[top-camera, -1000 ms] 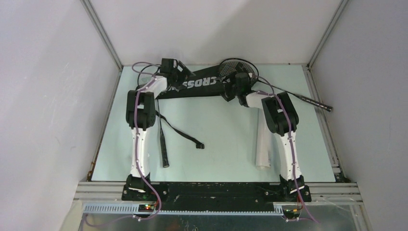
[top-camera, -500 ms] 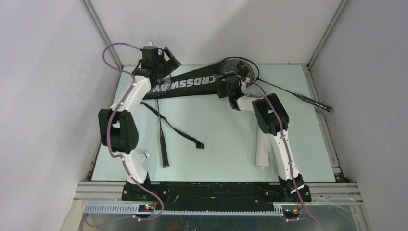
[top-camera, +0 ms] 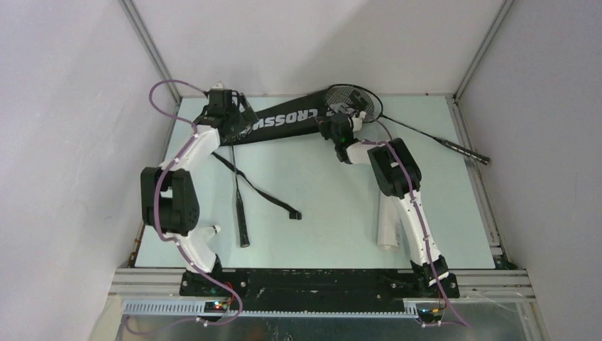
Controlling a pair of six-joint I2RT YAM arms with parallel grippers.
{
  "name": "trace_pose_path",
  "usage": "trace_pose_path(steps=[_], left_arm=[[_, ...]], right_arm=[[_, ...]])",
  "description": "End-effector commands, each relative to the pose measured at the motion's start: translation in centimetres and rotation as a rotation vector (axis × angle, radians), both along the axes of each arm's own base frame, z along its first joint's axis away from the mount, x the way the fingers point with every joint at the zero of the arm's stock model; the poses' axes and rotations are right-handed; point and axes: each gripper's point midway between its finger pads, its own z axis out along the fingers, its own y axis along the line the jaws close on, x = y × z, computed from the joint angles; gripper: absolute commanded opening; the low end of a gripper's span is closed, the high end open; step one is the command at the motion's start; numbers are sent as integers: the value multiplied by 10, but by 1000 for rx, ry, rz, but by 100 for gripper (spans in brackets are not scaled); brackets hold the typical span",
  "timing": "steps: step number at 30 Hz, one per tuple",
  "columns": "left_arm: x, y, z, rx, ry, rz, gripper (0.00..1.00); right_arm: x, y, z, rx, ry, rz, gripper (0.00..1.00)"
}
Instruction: Pack up the badminton gear
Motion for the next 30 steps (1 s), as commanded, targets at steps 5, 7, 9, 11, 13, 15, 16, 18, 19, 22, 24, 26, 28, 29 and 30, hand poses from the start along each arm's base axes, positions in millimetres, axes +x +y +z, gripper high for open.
trace_pose_path(steps=[5, 7, 9, 11, 13, 15, 16, 18, 19, 22, 24, 26, 28, 29, 30], left_arm=[[-57, 14, 83, 51, -257, -37, 100], [-71, 12, 89, 58, -288, -71, 100], [-83, 9, 96, 64, -321, -113, 100], [-94, 2, 106, 65, -370, -172, 100], [-104, -7, 116, 61, -424, -243, 100], [-113, -17, 127, 55, -473, -316, 100], [-120, -23, 133, 48, -500, -359, 100], [-129, -32, 144, 45, -544, -415, 100], [-133, -35, 147, 44, -556, -432, 100], [-147, -42, 162, 56, -608, -472, 100], [-155, -47, 168, 69, -622, -492, 100], [-164, -53, 175, 95, -646, -515, 100], [-176, -71, 181, 127, -684, -576, 100], [-177, -72, 187, 164, -709, -567, 100], [-183, -85, 189, 168, -725, -601, 100]], right_arm=[[-31, 10, 198, -84, -483, 196, 0], [-44, 9, 227, -135, -546, 219, 0], [-56, 10, 252, -214, -608, 251, 0], [-68, 11, 277, -260, -672, 279, 0], [-79, 13, 301, -307, -729, 312, 0], [-91, 15, 322, -352, -787, 353, 0], [-99, 15, 336, -365, -812, 364, 0], [-112, 16, 359, -412, -859, 378, 0], [-120, 13, 374, -455, -898, 373, 0], [-137, 10, 402, -559, -941, 370, 0], [-146, 3, 420, -672, -966, 343, 0], [-154, -6, 435, -750, -952, 305, 0], [-164, -16, 448, -817, -913, 255, 0], [-174, -17, 456, -830, -905, 244, 0], [-177, -23, 455, -874, -857, 230, 0]])
